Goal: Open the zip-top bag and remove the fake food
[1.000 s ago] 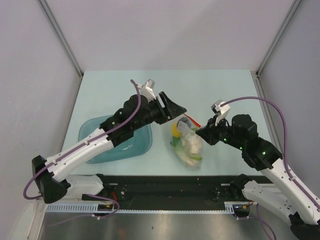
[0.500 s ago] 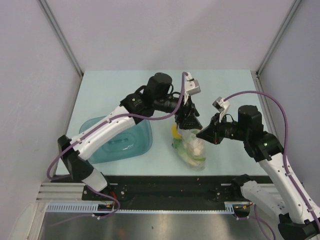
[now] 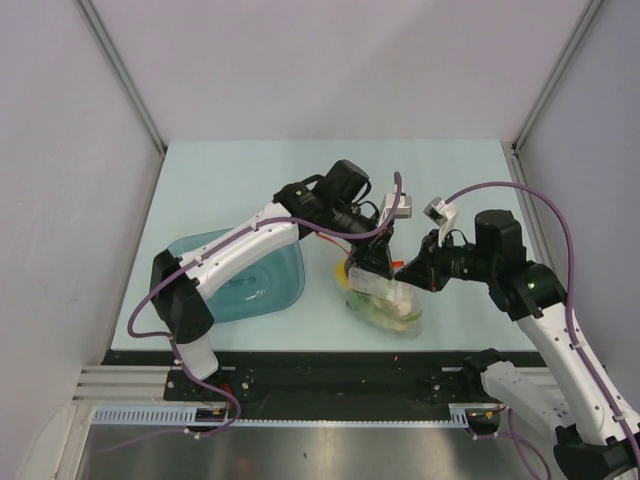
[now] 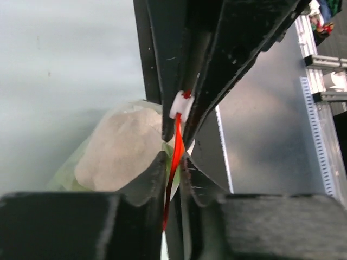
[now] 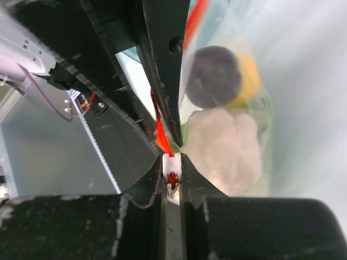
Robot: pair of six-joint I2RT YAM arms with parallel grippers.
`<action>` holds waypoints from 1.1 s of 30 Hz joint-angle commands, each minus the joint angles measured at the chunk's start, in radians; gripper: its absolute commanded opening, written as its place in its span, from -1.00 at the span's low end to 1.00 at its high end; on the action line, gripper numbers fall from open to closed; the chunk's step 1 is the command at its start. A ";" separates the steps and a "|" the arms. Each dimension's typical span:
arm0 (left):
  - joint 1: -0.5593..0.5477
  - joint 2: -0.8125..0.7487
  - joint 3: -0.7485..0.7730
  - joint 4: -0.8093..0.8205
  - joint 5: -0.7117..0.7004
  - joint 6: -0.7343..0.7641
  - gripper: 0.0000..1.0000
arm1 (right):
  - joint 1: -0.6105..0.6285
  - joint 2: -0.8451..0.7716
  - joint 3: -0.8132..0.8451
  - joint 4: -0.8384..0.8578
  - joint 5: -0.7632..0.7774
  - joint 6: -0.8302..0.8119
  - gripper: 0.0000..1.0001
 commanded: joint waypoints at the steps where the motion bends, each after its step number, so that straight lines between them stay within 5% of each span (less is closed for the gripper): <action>1: 0.021 -0.036 0.026 0.019 -0.008 0.018 -0.77 | -0.011 -0.020 0.046 0.039 -0.025 0.005 -0.99; 2: 0.027 -0.049 0.020 0.037 -0.037 0.003 -1.00 | -0.014 -0.029 0.043 0.032 0.007 0.007 -0.93; 5: 0.033 -0.095 -0.012 0.105 -0.064 -0.063 -1.00 | -0.023 -0.050 0.031 0.015 0.099 0.031 -0.05; 6: 0.033 -0.119 -0.037 0.141 -0.061 -0.080 -1.00 | -0.025 -0.078 0.013 0.016 0.107 0.048 0.07; 13: 0.033 -0.211 -0.195 0.336 -0.015 -0.273 -1.00 | -0.045 -0.194 -0.096 0.133 0.093 0.171 0.46; 22: 0.022 -0.294 -0.362 0.582 0.013 -0.487 -1.00 | -0.057 -0.153 -0.136 0.245 0.001 0.232 0.15; 28: 0.021 -0.307 -0.370 0.567 0.019 -0.485 -0.98 | -0.066 -0.133 -0.143 0.286 -0.037 0.238 -0.40; 31: 0.021 -0.307 -0.359 0.561 0.008 -0.488 -0.51 | -0.069 -0.129 -0.149 0.300 -0.053 0.243 -0.94; 33: 0.021 -0.308 -0.345 0.558 -0.018 -0.491 -0.03 | -0.071 -0.136 -0.153 0.300 -0.054 0.246 -1.00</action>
